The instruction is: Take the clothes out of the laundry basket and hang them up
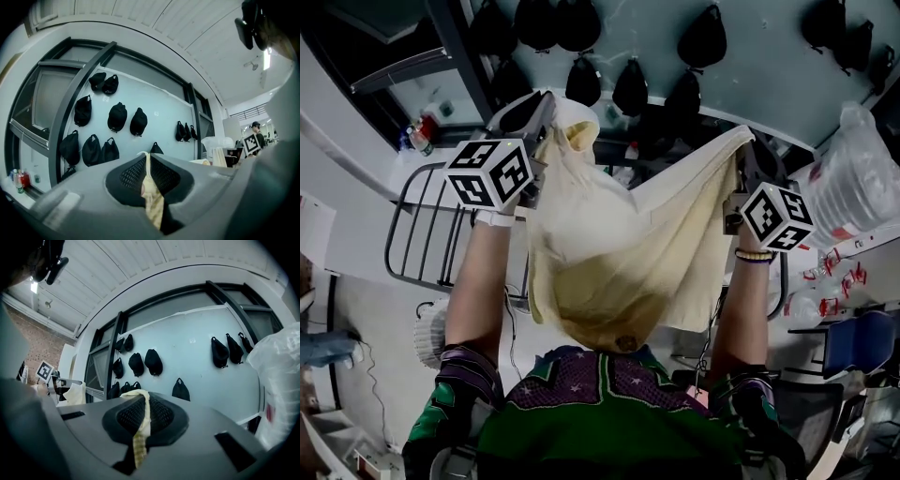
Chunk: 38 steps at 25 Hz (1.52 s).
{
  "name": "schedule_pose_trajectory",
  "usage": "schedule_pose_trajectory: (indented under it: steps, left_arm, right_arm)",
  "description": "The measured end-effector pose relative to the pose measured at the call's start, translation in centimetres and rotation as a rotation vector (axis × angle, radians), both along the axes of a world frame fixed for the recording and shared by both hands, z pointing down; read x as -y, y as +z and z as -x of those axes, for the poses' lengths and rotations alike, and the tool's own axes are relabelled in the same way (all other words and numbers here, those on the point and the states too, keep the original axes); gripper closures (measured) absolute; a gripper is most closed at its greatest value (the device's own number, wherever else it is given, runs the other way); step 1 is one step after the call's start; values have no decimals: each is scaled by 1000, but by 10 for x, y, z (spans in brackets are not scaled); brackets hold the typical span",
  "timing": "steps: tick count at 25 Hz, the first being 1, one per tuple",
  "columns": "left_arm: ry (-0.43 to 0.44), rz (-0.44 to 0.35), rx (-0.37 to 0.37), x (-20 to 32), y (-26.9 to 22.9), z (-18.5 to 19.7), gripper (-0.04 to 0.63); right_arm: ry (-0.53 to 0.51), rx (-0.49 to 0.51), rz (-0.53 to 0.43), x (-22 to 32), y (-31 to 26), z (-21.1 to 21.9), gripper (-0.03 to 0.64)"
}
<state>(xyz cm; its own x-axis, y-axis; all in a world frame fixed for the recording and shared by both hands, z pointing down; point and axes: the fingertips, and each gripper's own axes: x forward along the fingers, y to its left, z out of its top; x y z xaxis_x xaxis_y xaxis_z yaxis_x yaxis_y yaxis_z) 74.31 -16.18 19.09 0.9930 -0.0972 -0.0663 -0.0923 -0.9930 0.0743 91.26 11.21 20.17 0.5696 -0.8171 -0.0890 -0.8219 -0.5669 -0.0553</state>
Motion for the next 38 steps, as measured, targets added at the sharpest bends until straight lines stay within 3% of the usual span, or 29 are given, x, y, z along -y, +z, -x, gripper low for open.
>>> schedule_pose_trajectory:
  steps: [19, 27, 38]
  left_arm:
    - [-95, 35, 16, 55, 8, -99, 560]
    - [-91, 80, 117, 62, 71, -121, 560]
    - [-77, 137, 225, 42, 156, -118, 560]
  right_arm:
    - [30, 47, 21, 18, 26, -129, 616]
    - [36, 128, 97, 31, 84, -152, 615]
    - [10, 242, 172, 37, 161, -143, 615]
